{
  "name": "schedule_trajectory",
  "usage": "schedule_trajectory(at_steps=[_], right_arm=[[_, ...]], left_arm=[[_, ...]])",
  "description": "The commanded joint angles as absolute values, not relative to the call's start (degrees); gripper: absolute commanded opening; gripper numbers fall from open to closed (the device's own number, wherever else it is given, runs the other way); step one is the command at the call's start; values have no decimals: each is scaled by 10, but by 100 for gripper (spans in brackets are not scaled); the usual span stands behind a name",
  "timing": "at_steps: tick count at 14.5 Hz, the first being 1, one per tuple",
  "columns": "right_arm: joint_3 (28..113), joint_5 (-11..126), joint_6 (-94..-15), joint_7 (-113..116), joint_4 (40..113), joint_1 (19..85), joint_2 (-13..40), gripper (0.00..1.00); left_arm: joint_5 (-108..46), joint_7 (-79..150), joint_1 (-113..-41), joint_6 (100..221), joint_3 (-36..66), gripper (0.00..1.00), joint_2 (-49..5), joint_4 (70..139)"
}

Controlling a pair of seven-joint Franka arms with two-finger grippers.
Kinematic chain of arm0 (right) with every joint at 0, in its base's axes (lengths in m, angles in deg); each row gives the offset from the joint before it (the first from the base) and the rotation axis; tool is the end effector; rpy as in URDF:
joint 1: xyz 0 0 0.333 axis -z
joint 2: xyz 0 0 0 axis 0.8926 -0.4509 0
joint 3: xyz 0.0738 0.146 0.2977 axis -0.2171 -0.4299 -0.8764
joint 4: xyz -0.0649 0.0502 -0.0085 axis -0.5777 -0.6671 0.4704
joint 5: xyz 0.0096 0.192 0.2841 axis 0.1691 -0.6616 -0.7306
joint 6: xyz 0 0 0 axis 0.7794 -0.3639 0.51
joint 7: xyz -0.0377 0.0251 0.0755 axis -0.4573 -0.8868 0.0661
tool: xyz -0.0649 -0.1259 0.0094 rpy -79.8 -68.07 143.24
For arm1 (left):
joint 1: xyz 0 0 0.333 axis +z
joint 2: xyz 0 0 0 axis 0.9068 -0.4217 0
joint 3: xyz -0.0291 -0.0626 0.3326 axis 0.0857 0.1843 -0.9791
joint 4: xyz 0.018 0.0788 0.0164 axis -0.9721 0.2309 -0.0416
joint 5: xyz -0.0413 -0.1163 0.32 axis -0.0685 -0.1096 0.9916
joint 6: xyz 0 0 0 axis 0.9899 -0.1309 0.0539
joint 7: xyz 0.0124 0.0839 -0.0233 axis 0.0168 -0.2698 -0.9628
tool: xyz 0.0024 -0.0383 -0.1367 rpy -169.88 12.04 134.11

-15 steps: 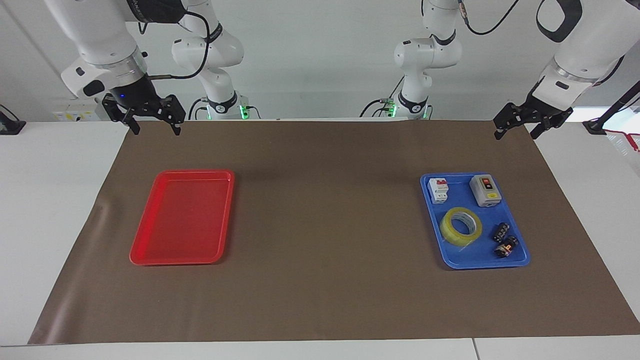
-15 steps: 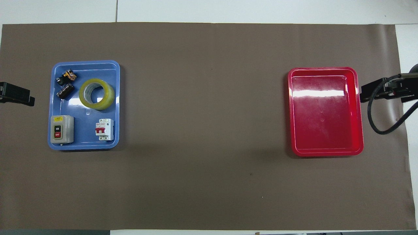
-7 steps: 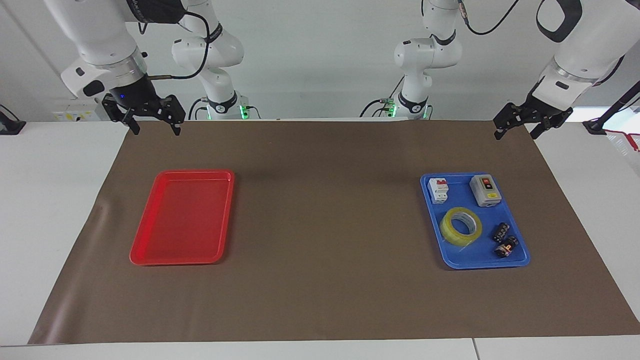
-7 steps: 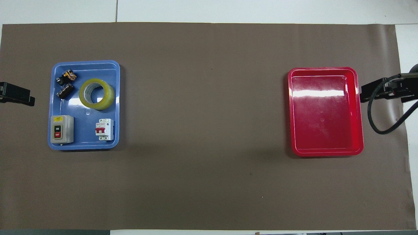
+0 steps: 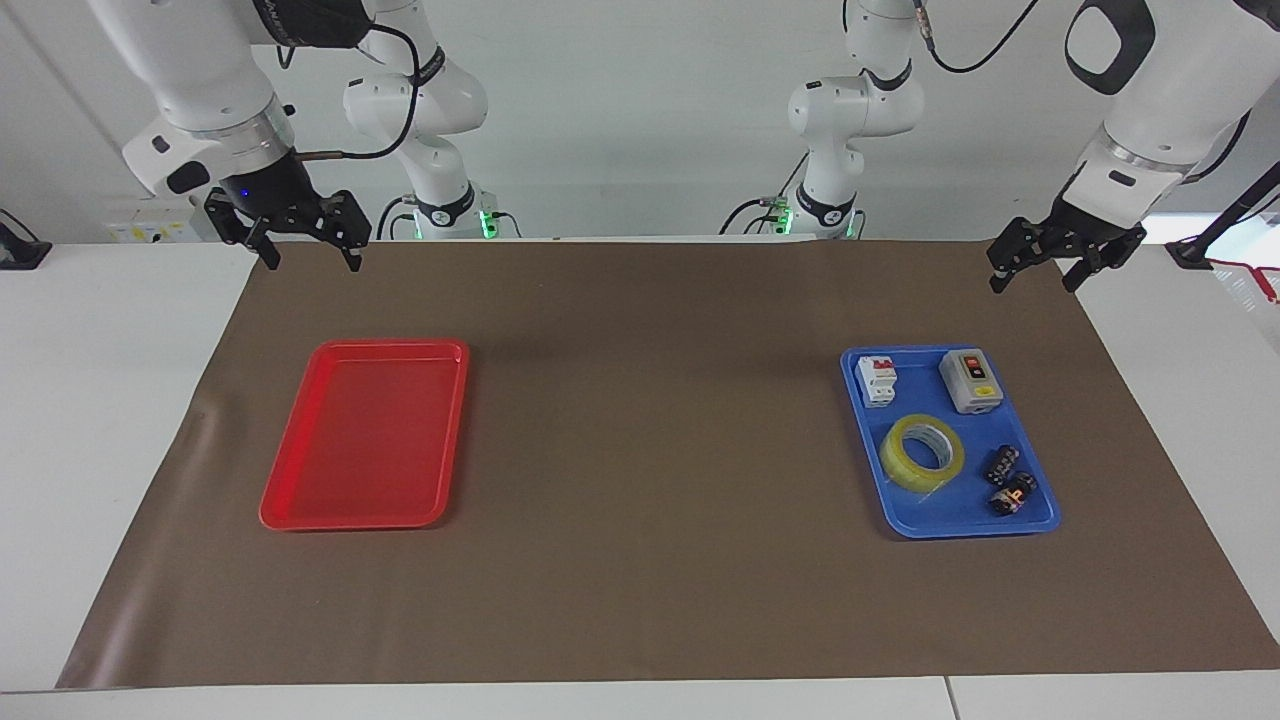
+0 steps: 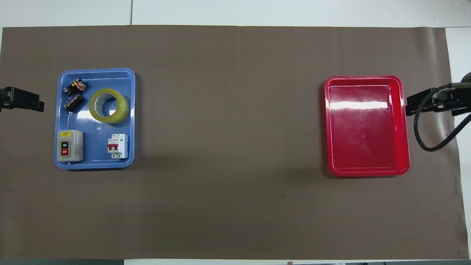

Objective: Place and move tape with both arms

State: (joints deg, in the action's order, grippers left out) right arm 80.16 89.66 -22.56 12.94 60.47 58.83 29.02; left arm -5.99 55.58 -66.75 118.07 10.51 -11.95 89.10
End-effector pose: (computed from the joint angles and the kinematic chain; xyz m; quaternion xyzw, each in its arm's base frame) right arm 0.4920 0.0115 0.6237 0.9995 -0.0184 -0.0213 0.0142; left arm 0.5146 -0.0038 0.5942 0.9989 -0.0433 0.0189 0.0004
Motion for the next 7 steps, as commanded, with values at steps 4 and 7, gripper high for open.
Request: schedule_trajectory(at_steps=[4, 7], right_arm=[[800, 889, -233, 118, 611, 593, 292, 100], [800, 888, -233, 119, 616, 593, 294, 100]], left_arm=[[-73, 586, -671, 1374, 103, 100, -156, 1007], [-72, 597, -670, 1479, 103, 100, -229, 1023]])
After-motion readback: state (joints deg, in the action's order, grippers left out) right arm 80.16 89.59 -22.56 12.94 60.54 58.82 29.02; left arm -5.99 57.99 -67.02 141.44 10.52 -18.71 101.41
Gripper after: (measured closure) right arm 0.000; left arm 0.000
